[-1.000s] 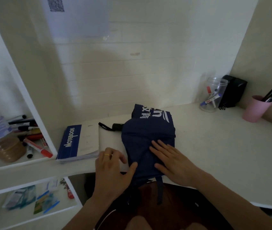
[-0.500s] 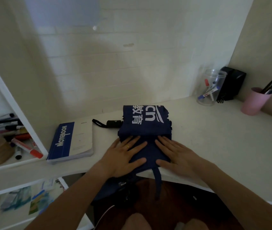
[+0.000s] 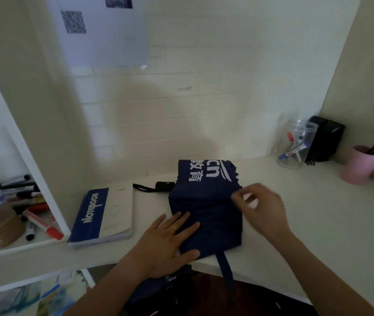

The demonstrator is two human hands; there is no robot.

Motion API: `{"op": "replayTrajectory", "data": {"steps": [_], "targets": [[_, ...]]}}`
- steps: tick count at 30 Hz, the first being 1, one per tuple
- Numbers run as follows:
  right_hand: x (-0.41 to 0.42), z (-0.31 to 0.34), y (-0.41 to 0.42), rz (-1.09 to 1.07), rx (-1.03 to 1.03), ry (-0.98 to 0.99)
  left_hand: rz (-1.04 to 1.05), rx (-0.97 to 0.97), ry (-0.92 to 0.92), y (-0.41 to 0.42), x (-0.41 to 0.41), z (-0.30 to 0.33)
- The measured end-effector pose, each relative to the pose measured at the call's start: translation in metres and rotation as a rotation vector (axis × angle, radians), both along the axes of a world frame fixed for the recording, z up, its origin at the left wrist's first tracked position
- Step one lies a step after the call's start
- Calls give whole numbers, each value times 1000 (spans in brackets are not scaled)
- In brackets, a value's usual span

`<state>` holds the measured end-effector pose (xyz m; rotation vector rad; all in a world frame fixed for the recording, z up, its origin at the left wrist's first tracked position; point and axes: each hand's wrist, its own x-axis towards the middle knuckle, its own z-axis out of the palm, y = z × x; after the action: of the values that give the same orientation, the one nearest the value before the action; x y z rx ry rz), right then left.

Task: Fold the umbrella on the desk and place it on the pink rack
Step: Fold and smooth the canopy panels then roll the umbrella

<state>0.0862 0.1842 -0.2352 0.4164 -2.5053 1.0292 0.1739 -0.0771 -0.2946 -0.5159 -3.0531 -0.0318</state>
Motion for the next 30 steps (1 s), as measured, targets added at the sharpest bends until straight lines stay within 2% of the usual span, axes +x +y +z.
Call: {"op": "replayTrajectory", "data": {"steps": [2,4,7,14,17,20,22,24,26,28,30], "targets": [[-19,23,-8,-139,-349,-170,-5,5,0,1,-1,-1],[-39,37,-16,-91,-426,-420,-3,13,10,1,-1,-2],[-49,46,-27,-1,-509,-619,8,12,4,1,0,0],[-29,47,-14,234,-717,-600,16,25,61,2,3,-1],[-18,34,-6,256,-677,-624,14,108,145,5,10,0],[-7,15,1,249,-651,-616,182,444,465,8,27,8],[1,5,4,253,-649,-599,397,791,529,12,30,27],[7,-1,6,265,-651,-602,618,1162,358,16,18,48],[11,-5,8,255,-643,-613,737,1470,75,18,0,65],[14,-7,10,247,-636,-614,771,1588,-87,23,-13,74],[17,-10,11,250,-652,-621,766,1598,-73,27,-20,74]]}}
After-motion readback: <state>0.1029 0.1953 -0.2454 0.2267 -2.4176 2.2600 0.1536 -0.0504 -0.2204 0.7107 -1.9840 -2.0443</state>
